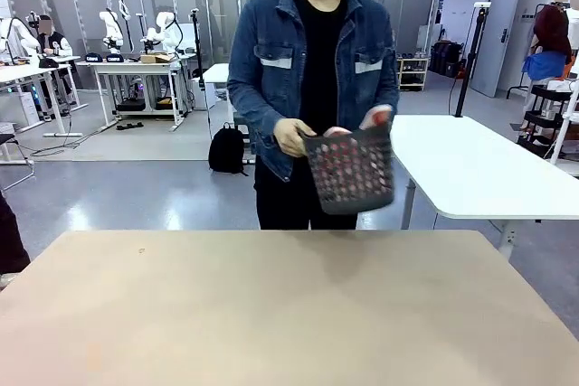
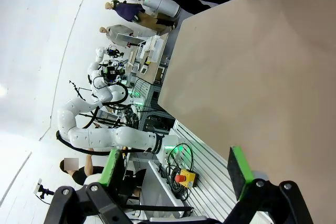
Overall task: Fold the towel.
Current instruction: Grab the top end of the 100 cm Hotel Towel extended by the human.
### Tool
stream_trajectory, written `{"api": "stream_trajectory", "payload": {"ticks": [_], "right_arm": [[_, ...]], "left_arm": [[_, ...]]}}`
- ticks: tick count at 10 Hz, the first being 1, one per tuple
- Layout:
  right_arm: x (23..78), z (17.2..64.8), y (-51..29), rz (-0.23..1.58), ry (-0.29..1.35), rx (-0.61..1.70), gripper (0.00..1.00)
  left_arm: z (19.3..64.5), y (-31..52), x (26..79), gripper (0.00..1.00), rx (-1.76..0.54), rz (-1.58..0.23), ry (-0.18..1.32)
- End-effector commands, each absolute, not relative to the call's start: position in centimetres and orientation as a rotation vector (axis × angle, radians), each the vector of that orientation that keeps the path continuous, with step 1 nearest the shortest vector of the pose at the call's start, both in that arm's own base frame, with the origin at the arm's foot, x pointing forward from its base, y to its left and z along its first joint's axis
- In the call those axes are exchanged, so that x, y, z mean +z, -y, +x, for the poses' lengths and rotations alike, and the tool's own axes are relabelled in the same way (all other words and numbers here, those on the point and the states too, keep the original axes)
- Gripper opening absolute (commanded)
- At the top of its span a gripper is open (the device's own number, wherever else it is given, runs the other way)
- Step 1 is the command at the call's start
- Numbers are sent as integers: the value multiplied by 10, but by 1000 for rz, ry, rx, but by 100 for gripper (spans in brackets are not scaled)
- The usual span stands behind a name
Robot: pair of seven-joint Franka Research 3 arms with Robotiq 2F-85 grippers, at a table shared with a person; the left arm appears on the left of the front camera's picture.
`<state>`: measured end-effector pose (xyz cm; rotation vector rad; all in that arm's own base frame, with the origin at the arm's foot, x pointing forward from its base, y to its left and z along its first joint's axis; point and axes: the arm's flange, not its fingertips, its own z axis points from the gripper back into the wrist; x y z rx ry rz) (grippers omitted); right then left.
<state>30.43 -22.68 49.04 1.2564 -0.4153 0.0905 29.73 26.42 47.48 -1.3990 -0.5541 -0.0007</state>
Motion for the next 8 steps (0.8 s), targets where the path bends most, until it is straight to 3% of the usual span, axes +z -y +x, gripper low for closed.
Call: {"api": "stream_trajectory", "payload": {"ticks": [1,8], "right_arm": [[491,304,228,1263,423,102,100],[491,304,228,1263,423,102,100]], "left_arm": [[295,-265,475,100,-2,-1405,540],[295,-265,475,100,-2,-1405,540]]}}
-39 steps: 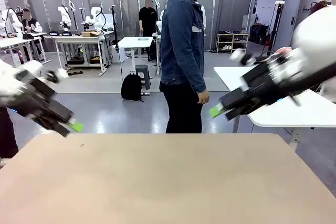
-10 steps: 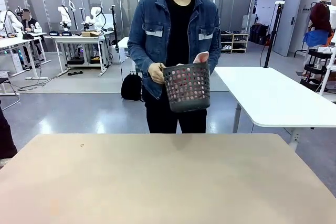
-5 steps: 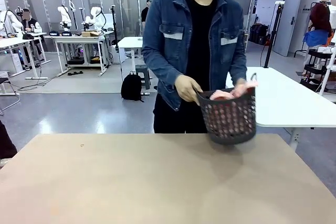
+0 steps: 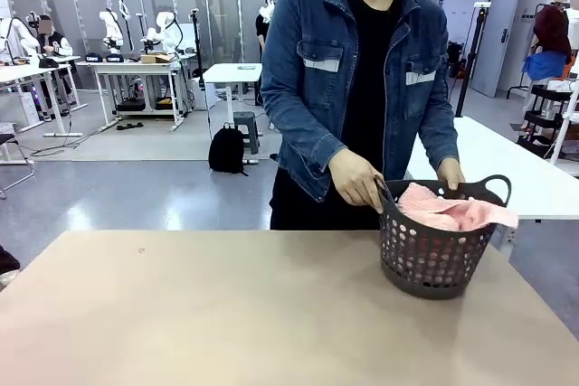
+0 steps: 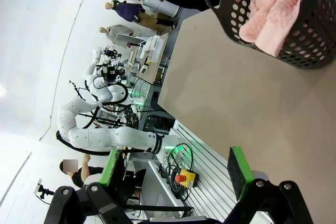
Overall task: Fold the towel.
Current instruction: Grab the top end of the 100 cm Hotel Towel extended by the human.
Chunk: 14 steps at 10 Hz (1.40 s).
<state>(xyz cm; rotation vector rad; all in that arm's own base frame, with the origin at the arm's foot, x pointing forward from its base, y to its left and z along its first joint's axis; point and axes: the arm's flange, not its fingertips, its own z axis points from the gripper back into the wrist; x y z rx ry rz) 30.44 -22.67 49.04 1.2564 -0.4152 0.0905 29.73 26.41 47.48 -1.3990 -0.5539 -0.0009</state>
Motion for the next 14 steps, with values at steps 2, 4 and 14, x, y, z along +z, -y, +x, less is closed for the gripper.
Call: {"api": "stream_trajectory", "payload": {"ticks": [2,4,14], "right_arm": [[491,304,228,1263,423,102,100],[491,304,228,1263,423,102,100],[491,304,228,1263,423,102,100]], "left_arm": [[295,-265,475,100,-2,-1405,540],[295,-265,475,100,-2,-1405,540],[295,-265,475,100,-2,-1405,540]]}}
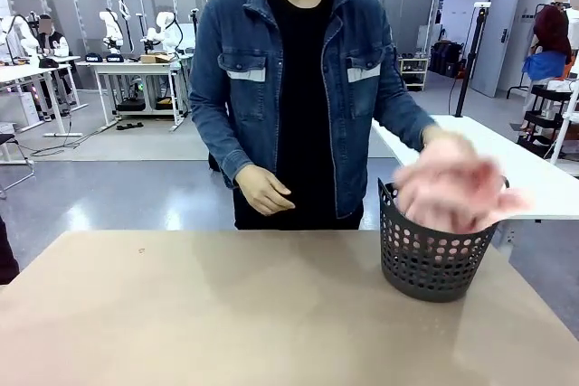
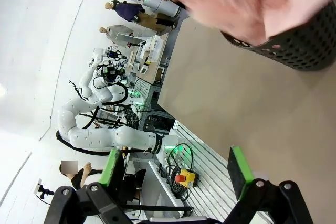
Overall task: Fold the towel.
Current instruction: Grab the top end of the 100 cm Hotel Towel extended by the human.
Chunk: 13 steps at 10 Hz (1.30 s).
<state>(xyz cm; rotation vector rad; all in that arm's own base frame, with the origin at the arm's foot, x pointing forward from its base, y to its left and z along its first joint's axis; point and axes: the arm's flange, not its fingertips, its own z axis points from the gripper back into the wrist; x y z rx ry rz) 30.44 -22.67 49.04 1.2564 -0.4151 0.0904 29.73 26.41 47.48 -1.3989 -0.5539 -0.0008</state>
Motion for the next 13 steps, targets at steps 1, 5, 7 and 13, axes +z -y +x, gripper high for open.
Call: {"api": "stream_trajectory", "payload": {"ticks": [1,5,7,13], "right_arm": [[491,304,228,1263,423,102,100],[491,304,228,1263,423,102,100],[491,304,228,1263,423,102,100],[491,304,228,1263,423,102,100]], "left_arm": [[295,-265,475,100,-2,-1405,540],[295,-265,475,100,-2,-1405,540],[295,-265,475,100,-2,-1405,540],[295,-265,475,100,-2,-1405,540]]}}
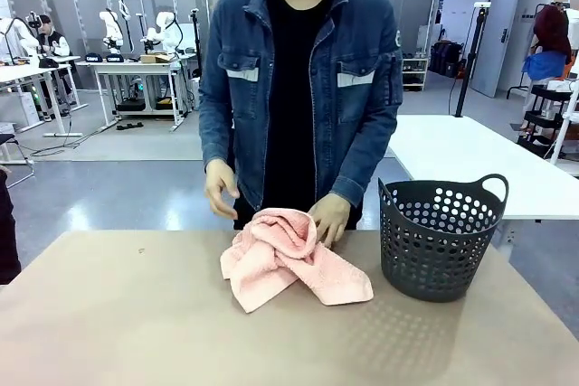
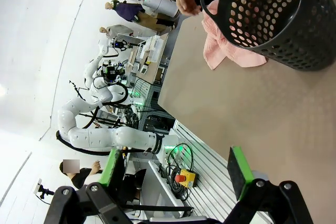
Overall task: Fold the towel.
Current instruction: Grab the top end of the 100 cm Hotel Towel extended by the human.
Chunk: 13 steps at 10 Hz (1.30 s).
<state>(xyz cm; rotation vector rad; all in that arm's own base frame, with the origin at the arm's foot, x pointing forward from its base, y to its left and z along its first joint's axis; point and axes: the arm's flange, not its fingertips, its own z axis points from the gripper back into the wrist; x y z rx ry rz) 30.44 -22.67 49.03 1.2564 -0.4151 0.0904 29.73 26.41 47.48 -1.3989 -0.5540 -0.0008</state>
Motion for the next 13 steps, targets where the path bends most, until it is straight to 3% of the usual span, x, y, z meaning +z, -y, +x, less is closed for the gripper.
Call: {"api": "stream_trajectory", "payload": {"ticks": [1,13], "right_arm": [[491,304,228,1263,423,102,100],[491,304,228,1263,423,102,100]], "left_arm": [[295,-265,475,100,-2,-1405,540],[295,-265,475,100,-2,-1405,540]]}}
